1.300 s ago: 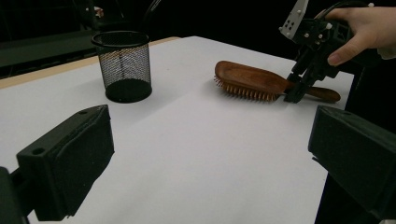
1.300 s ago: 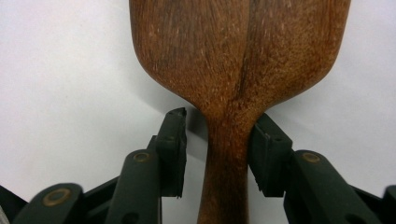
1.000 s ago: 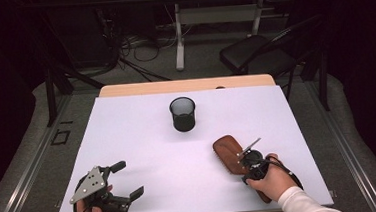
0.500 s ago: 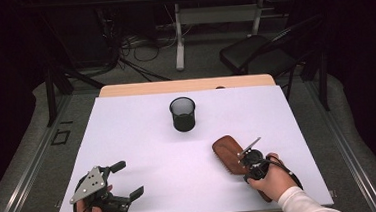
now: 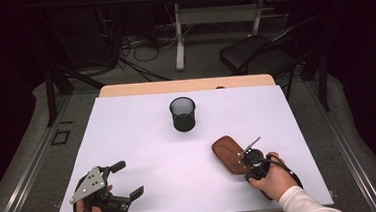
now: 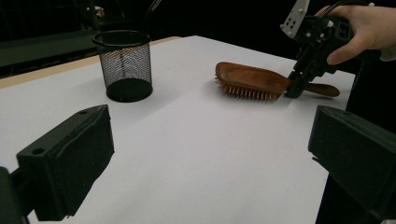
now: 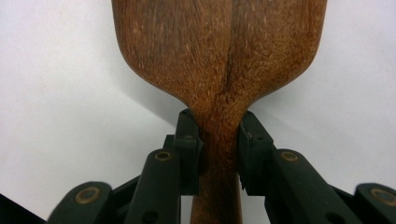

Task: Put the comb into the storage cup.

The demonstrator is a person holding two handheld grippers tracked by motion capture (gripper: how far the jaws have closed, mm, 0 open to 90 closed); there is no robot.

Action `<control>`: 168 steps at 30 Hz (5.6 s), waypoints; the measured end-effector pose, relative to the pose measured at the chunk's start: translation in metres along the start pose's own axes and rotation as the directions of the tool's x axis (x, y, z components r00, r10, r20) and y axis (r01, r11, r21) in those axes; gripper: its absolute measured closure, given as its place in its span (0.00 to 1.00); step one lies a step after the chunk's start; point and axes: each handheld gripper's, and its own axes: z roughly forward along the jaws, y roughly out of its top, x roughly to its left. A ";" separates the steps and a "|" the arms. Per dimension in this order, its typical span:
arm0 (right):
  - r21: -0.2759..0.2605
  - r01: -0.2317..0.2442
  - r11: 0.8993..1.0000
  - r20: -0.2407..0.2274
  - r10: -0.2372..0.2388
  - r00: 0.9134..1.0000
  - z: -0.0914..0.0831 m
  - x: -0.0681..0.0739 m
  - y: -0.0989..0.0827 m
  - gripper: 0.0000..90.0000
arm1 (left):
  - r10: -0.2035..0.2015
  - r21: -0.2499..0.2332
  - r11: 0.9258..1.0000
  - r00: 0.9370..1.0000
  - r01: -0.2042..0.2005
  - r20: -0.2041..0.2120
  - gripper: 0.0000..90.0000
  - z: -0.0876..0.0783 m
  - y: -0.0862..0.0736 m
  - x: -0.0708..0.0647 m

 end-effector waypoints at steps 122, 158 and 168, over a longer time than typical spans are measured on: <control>-0.672 -0.067 0.737 -0.078 0.020 0.997 -0.056 0.023 0.020 0.80 | -0.004 0.013 1.000 1.000 0.004 -0.002 0.01 0.003 -0.001 0.001; -0.783 -0.040 0.620 -0.064 -0.016 0.998 -0.052 0.045 0.042 0.80 | -0.102 0.032 0.994 0.994 0.103 -0.027 0.00 0.014 -0.003 0.008; -0.790 -0.028 0.613 -0.066 -0.038 0.997 -0.046 0.052 0.042 0.80 | -0.160 0.012 0.987 0.985 0.161 -0.058 0.00 0.015 -0.004 0.014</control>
